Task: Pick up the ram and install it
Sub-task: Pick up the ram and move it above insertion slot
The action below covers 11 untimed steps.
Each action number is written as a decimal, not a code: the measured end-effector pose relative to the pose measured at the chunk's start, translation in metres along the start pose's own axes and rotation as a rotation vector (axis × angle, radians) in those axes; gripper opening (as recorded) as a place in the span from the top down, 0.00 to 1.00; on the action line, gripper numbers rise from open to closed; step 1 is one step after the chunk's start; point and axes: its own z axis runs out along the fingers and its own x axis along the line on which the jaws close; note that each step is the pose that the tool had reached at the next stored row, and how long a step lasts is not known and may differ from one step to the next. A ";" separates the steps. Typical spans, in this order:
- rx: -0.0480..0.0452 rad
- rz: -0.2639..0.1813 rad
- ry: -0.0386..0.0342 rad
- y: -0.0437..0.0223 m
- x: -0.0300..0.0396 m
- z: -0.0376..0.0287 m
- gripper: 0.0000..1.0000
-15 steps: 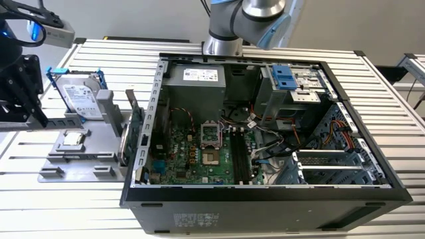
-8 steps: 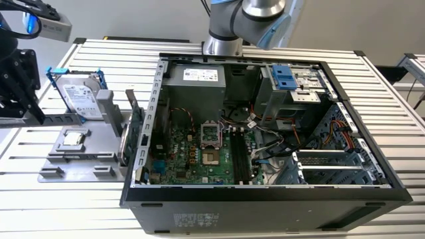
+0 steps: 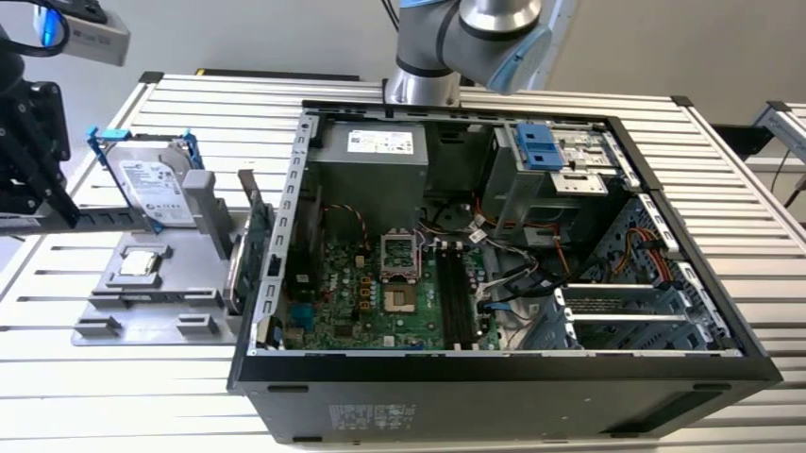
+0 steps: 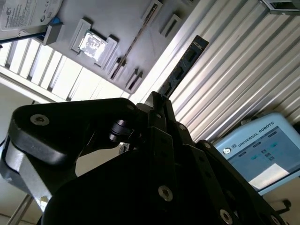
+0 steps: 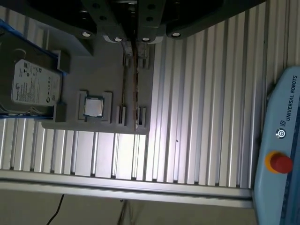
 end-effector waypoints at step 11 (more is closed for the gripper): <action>0.0000 0.000 0.0000 0.0002 0.0000 -0.0092 1.00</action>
